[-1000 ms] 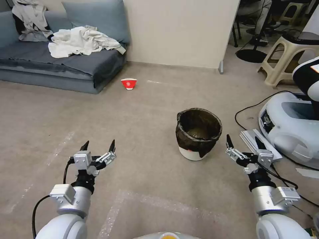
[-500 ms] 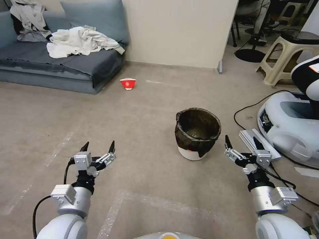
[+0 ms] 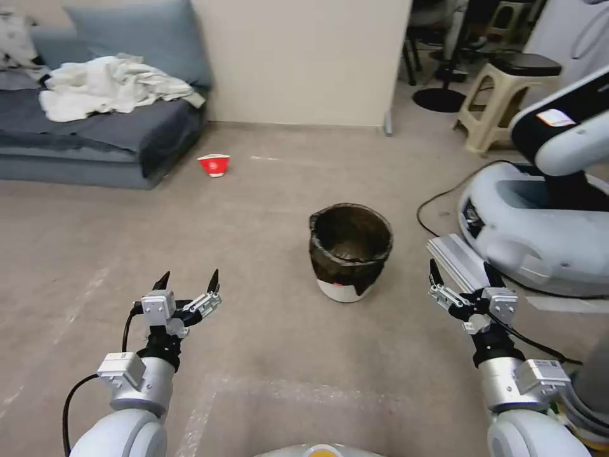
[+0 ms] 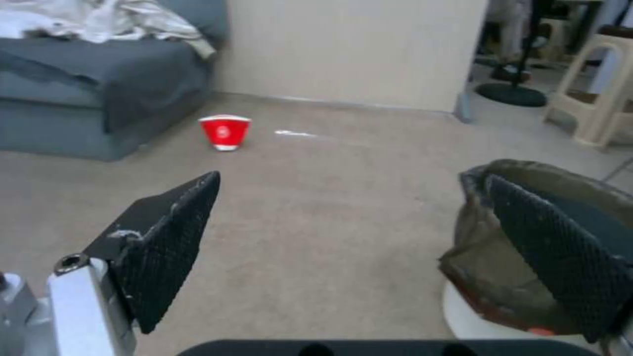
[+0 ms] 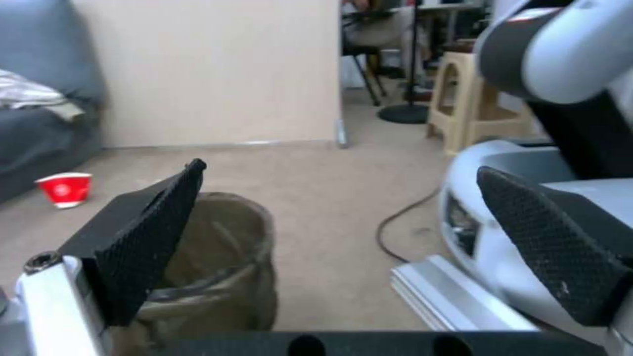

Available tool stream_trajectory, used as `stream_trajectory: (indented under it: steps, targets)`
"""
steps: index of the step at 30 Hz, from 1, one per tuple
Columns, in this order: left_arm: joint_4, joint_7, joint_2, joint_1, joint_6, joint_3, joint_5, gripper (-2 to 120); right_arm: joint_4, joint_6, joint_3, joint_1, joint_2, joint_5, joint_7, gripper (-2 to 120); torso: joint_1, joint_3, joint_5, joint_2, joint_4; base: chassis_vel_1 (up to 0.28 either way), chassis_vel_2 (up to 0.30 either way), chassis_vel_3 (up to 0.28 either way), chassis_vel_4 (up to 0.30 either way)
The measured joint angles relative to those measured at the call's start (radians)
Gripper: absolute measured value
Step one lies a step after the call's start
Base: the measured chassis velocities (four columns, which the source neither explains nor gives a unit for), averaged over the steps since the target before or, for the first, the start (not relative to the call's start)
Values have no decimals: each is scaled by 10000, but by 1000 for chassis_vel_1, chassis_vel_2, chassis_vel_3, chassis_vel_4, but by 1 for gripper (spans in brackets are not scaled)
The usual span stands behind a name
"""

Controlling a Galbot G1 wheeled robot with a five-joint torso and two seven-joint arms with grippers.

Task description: Pick up the trash can from the floor.

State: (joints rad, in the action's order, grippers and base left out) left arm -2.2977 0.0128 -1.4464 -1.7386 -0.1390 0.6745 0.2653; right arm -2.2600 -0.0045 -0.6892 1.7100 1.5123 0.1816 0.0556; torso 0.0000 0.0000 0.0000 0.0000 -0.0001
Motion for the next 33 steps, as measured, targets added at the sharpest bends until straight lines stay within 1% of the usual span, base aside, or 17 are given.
stream_trajectory:
  steps: [3,8,11,13,18,28,33]
  targets:
    - [11,-16,7,12,1,5,0,100,2,42,4,0,7,-3,1,100,0,0,-1,0,1,-90,-88,-96,-105]
    - [69,-94,22,42,20,1,0,100,113,346,1,-3,25,-3,80,100,0,0,0,0,-6,-112,-104,-120,-101]
    - [84,-144,25,51,21,-1,-1,100,146,453,1,-3,29,-2,99,100,0,0,0,1,-3,-56,-61,-85,-52]
    - [86,-163,29,57,22,0,-1,100,161,511,6,5,29,8,117,100,0,0,0,0,4,0,0,0,0]
    - [98,-169,10,58,27,0,-1,100,192,523,31,7,27,52,148,100,0,0,0,0,1,0,0,0,0]
    - [111,-189,0,87,35,50,-4,100,247,549,40,0,11,109,189,100,0,-1,0,0,1,0,0,0,0]
    - [117,-190,-15,92,35,49,-12,100,249,549,38,-3,6,123,203,100,0,0,0,0,0,-67,56,58,-68]
